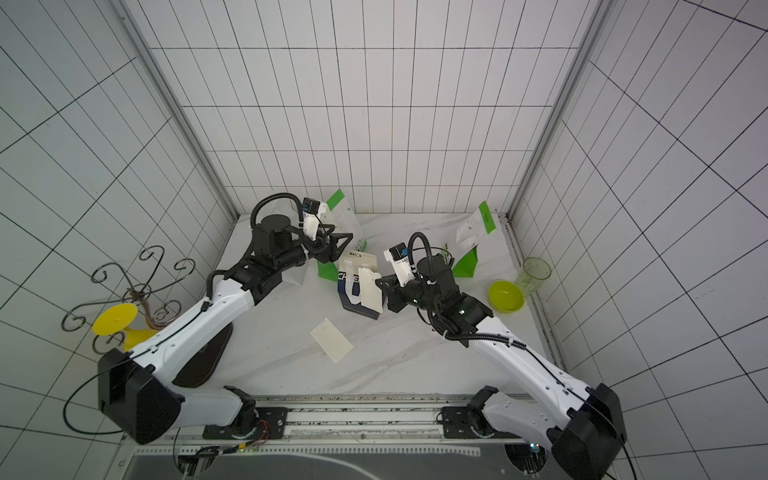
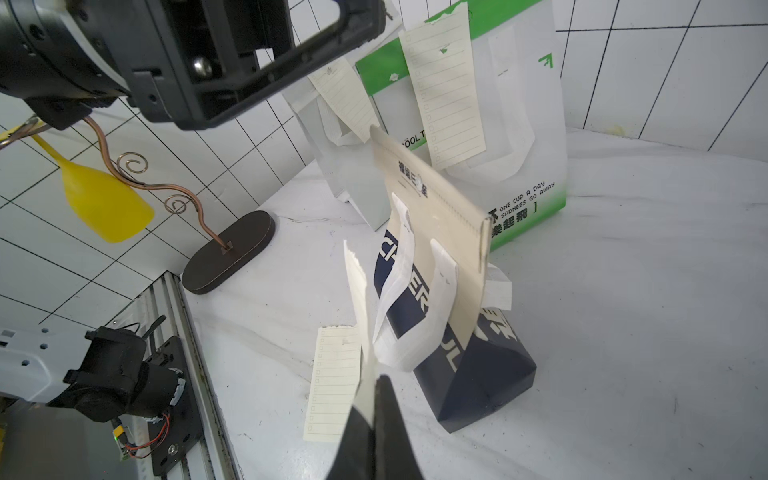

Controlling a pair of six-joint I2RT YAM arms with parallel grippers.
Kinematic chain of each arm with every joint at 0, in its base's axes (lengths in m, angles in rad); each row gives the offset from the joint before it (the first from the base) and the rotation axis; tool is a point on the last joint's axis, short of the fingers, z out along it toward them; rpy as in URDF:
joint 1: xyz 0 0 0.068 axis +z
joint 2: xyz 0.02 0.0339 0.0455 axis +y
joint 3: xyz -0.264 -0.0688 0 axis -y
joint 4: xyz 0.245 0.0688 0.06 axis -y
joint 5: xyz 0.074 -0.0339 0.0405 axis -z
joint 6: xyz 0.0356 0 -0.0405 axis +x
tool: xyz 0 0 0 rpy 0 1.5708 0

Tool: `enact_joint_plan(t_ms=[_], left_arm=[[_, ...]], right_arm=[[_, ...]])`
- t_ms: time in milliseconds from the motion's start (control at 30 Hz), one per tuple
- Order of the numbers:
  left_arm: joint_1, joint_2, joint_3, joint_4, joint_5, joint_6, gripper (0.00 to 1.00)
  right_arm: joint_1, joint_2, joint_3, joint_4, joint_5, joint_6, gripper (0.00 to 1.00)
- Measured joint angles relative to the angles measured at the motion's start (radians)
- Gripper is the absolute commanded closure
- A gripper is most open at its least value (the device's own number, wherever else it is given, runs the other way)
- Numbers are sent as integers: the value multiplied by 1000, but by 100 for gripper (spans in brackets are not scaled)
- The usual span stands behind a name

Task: Staple the receipts to the bags
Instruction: Hold the receipt from the takeout bag.

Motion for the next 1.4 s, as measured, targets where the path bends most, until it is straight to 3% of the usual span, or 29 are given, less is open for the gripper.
enact_joint_plan(t_ms=[200, 533, 933, 1233, 1400], left_arm=[[14, 55, 65, -2, 6, 15, 26], [48, 145, 77, -29, 84, 11, 28], [53, 80, -58, 11, 203, -116, 30], [74, -6, -74, 9, 211, -184, 30], [137, -20, -58, -12, 204, -168, 28]], right_arm=[[0, 109, 0, 19, 96, 2, 100], [-10, 141, 1, 48, 183, -9, 100], [-47, 182, 2, 69, 205, -28, 100], [-47, 159, 2, 69, 171, -46, 100], [-47, 123, 2, 33, 149, -55, 100]])
